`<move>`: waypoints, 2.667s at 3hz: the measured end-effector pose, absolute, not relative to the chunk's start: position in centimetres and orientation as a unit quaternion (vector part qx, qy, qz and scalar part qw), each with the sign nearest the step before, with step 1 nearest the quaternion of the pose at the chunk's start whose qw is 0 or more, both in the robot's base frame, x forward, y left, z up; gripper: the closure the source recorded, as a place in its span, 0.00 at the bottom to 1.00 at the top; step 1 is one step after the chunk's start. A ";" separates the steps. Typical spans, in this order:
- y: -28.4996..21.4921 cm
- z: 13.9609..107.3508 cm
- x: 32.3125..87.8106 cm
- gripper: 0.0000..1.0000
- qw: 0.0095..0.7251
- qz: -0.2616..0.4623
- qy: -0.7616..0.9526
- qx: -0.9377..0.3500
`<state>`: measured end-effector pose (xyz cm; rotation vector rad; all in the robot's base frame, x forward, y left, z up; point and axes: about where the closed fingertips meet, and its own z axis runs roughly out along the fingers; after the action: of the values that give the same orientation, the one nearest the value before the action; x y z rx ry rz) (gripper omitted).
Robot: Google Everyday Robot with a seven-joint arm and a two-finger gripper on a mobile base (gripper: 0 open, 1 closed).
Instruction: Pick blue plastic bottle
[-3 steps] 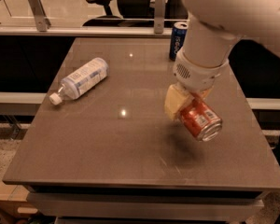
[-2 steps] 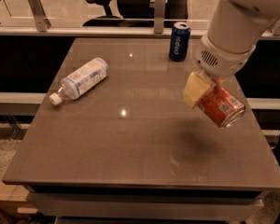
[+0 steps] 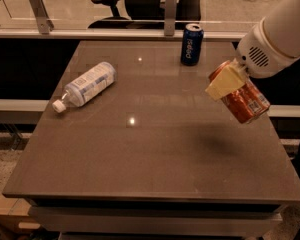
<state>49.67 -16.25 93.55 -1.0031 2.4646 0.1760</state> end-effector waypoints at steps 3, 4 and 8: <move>-11.2 98.3 53.8 1.00 0.473 0.212 0.758 -0.397; -8.8 99.8 53.7 1.00 0.521 0.260 0.702 -0.411; -7.8 93.2 49.8 1.00 0.583 0.355 0.650 -0.333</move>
Offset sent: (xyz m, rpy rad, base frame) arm 0.0394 0.0529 0.0602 0.5431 -0.4614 0.2260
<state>49.81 -7.80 93.18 -0.7778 1.5183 0.8281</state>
